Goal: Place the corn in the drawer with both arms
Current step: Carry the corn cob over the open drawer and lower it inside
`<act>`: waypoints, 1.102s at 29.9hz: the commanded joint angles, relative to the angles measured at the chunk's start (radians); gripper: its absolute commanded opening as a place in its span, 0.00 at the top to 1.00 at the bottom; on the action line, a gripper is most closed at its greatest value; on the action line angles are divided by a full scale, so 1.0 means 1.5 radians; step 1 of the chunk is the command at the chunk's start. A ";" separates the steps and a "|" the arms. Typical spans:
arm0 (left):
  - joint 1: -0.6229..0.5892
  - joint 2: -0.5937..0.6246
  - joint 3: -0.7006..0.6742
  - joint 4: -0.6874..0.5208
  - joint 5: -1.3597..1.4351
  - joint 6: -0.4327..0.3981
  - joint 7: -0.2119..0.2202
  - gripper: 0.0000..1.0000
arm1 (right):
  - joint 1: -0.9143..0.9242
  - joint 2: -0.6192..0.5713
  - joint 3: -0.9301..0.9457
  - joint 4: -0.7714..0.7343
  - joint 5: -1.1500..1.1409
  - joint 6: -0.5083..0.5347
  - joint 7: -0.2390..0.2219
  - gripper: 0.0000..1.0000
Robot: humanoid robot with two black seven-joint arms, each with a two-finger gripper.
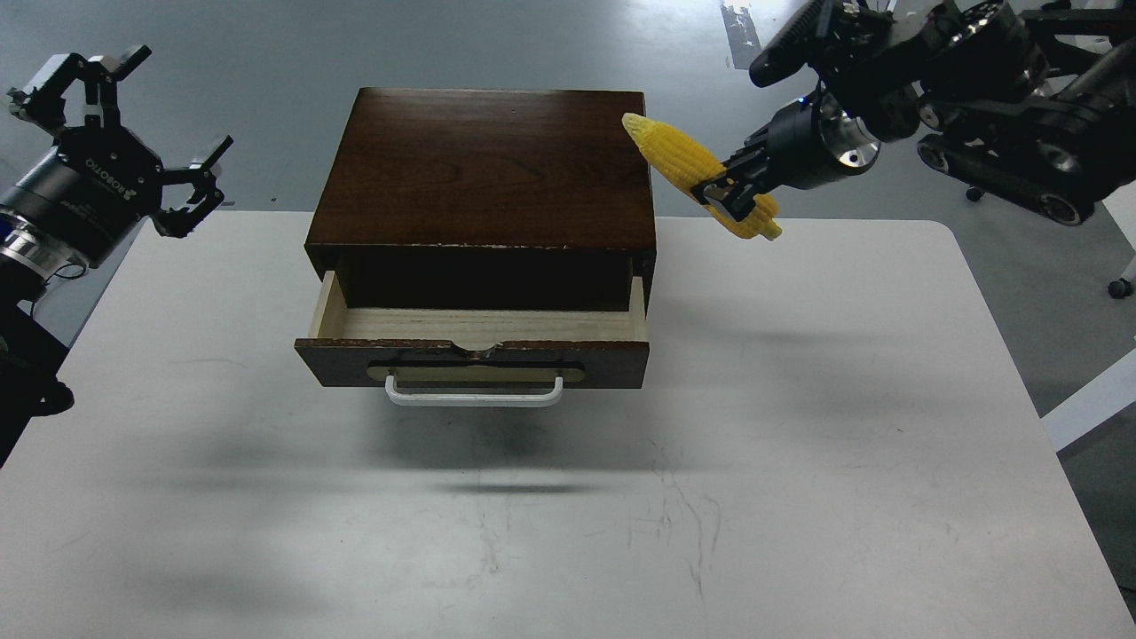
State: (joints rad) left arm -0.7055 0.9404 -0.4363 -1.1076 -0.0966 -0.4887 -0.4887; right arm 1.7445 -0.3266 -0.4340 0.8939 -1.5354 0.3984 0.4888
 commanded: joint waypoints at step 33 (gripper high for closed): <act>0.000 0.007 -0.011 0.001 -0.001 0.000 0.000 0.01 | 0.091 0.218 -0.067 0.058 -0.080 -0.128 0.000 0.91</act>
State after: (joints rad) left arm -0.7056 0.9497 -0.4496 -1.1061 -0.0982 -0.4887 -0.4887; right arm 1.8807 -0.0004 -0.5098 1.0275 -1.6157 0.2590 0.4887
